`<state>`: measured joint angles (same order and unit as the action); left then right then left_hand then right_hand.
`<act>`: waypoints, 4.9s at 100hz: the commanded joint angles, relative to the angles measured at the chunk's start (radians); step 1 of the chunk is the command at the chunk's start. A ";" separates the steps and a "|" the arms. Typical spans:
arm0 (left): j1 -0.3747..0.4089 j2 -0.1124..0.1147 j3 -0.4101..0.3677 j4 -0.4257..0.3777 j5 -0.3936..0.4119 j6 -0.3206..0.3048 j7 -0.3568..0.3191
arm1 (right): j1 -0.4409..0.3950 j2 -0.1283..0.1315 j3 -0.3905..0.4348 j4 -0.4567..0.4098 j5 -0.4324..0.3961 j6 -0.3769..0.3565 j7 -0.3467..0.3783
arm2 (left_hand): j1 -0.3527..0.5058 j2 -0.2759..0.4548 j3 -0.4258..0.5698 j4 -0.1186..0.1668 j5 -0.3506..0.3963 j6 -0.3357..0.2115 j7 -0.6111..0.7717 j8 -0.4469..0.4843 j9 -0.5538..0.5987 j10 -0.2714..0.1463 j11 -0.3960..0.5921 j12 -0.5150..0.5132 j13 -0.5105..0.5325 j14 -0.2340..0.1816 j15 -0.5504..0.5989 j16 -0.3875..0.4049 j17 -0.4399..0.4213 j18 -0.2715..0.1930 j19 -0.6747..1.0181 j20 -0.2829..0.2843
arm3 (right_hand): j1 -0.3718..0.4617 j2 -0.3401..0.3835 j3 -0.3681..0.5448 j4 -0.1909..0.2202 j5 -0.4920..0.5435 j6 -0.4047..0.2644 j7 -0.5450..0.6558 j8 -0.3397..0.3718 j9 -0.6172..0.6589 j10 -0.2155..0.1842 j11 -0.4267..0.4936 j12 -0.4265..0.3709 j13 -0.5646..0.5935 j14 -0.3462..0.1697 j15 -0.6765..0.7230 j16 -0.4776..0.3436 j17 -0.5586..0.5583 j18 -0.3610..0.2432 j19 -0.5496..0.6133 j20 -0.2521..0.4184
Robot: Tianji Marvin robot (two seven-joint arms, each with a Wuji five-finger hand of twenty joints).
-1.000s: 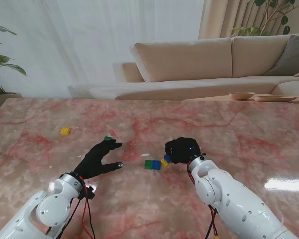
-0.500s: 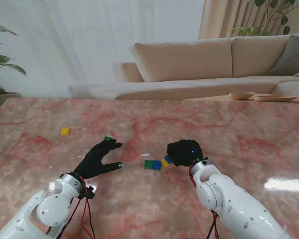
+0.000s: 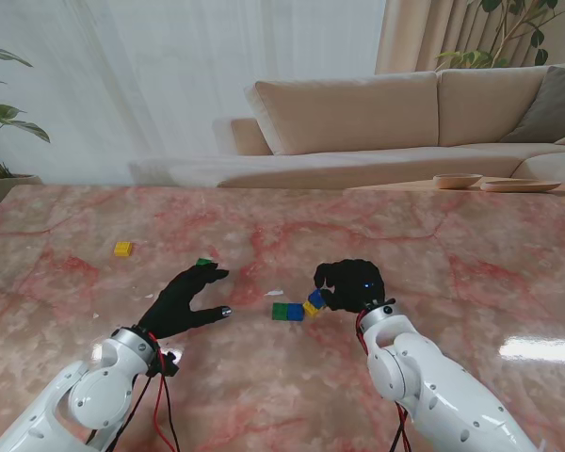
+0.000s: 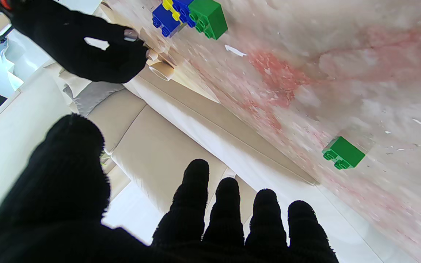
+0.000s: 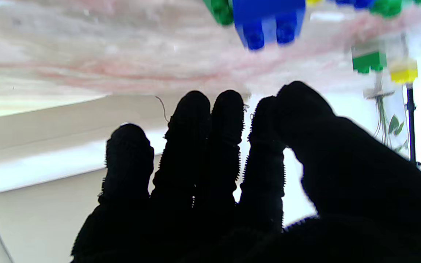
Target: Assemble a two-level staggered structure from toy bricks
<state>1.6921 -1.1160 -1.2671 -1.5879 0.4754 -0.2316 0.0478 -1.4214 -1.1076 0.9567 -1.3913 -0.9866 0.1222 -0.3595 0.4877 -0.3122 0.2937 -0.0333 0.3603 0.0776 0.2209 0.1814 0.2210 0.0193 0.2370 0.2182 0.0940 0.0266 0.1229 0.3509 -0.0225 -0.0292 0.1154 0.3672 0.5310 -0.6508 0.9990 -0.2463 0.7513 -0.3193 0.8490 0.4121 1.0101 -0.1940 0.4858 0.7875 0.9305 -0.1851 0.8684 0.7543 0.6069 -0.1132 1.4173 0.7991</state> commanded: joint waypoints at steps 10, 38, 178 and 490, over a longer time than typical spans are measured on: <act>0.006 -0.002 -0.001 -0.002 0.003 -0.001 0.008 | -0.057 0.008 0.063 -0.104 -0.015 0.007 0.080 | -0.023 0.031 0.013 0.014 0.017 -0.006 -0.002 -0.002 -0.012 -0.024 -0.017 -0.012 -0.006 -0.040 -0.030 -0.008 -0.012 -0.020 -0.040 -0.008 | -0.117 0.057 0.054 0.107 -0.076 0.139 -0.347 0.161 -0.228 0.016 0.021 -0.175 -0.188 -0.013 -0.100 -0.050 -0.134 -0.002 -0.137 -0.015; 0.003 -0.002 -0.004 -0.003 0.009 -0.006 0.010 | -0.061 0.041 0.132 -0.124 -0.013 -0.127 0.280 | -0.024 0.029 0.014 0.014 0.017 -0.006 -0.002 -0.003 -0.011 -0.023 -0.018 -0.013 -0.006 -0.038 -0.031 -0.008 -0.012 -0.018 -0.041 -0.009 | -0.100 -0.003 0.022 0.131 -0.367 0.295 -0.627 0.118 -0.624 0.081 -0.101 -0.284 -0.547 0.024 -0.267 -0.146 -0.352 0.015 -0.365 0.008; 0.010 0.006 -0.031 -0.023 0.023 0.002 -0.021 | 0.092 0.028 -0.076 0.159 0.068 -0.147 0.182 | -0.028 0.039 0.003 0.014 0.016 -0.008 -0.003 -0.003 -0.011 -0.023 -0.019 -0.013 -0.006 -0.041 -0.032 -0.009 -0.012 -0.012 -0.045 -0.015 | -0.025 0.018 -0.140 -0.028 -0.079 -0.022 -0.103 0.360 -0.165 -0.052 0.168 0.022 -0.193 -0.023 -0.033 -0.023 -0.146 0.004 -0.164 0.041; -0.932 -0.113 0.704 1.181 -0.037 -0.188 0.017 | 0.117 0.023 -0.106 0.166 0.084 -0.126 0.195 | 0.097 -0.431 0.678 -0.119 0.030 -0.285 0.747 0.551 0.288 -0.123 0.307 0.391 0.196 0.016 0.308 0.350 -0.018 0.056 0.398 0.199 | -0.012 0.004 -0.090 -0.029 -0.071 -0.047 -0.030 0.277 -0.117 -0.049 0.123 0.088 -0.172 -0.023 -0.024 -0.005 -0.153 0.022 -0.167 0.029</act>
<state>0.7490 -1.2113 -0.5726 -0.4439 0.4409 -0.3978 0.0498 -1.2935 -1.0841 0.8497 -1.2264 -0.9036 -0.0067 -0.1814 0.5654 -0.7160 0.9322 -0.1343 0.3421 -0.1740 0.9312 0.7407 0.4230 -0.1177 0.4949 0.5782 0.2009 0.0347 0.3285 0.6685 -0.0335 0.0133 0.4492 0.5596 0.4721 -0.6692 0.8473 -0.2615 0.6317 -0.2641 0.7431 0.6864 0.8583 -0.2234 0.6066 0.8490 0.7372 -0.1859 0.8368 0.7296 0.4597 -0.0907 1.2295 0.8226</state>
